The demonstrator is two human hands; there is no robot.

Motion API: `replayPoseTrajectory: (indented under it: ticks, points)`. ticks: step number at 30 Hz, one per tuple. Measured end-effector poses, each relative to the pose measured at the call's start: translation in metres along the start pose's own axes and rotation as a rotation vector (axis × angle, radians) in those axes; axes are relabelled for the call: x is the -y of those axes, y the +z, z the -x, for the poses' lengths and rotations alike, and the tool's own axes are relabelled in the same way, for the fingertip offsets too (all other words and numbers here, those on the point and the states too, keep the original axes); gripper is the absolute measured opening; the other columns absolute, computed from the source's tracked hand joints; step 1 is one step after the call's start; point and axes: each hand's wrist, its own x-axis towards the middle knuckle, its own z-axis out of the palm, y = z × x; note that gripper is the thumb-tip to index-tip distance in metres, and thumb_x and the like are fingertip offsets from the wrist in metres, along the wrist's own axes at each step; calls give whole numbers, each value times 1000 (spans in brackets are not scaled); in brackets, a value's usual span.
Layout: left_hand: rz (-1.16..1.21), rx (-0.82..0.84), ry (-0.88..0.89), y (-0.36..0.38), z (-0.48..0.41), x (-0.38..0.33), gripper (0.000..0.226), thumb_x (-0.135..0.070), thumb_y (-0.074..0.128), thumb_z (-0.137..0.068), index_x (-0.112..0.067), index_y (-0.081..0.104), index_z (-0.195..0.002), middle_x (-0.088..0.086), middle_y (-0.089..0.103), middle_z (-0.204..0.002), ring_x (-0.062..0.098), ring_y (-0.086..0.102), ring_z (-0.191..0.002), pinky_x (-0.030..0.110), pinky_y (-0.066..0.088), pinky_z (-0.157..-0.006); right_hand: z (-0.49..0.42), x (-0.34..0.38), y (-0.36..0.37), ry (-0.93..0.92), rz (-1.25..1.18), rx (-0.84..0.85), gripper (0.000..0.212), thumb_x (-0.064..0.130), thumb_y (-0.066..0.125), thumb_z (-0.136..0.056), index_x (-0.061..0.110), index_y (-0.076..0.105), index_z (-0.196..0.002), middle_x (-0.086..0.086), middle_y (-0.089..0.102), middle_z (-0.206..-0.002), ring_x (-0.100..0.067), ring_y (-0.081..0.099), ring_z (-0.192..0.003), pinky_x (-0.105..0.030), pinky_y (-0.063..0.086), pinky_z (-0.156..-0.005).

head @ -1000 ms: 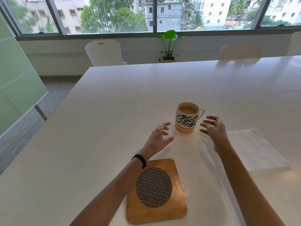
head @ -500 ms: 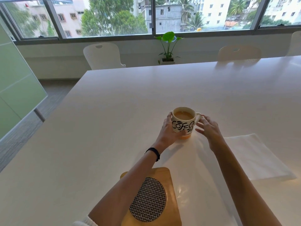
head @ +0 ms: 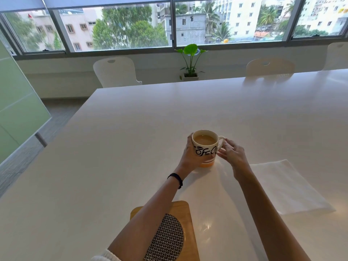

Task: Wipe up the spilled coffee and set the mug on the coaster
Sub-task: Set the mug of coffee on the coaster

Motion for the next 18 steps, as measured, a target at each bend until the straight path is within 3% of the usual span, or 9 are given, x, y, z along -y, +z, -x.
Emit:
replayPoseTrajectory:
  ticks: [10, 18]
  points:
    - [-47, 17, 22, -8, 7, -1, 90, -12, 83, -64, -10, 27, -134, 9, 49, -129, 21, 50, -117, 40, 47, -99, 0, 1, -6, 0, -12, 3, 25, 19, 53, -92, 3, 56, -111, -20, 63, -96, -20, 65, -74, -17, 58, -58]
    - [-66, 32, 56, -40, 24, -4, 87, -7, 81, -66, -10, 26, -133, 12, 46, -131, 20, 48, -118, 36, 47, -98, 18, 11, 6, -32, 37, 117, 24, 21, 56, -90, 3, 57, -107, -18, 67, -92, -26, 69, -79, -21, 59, -57]
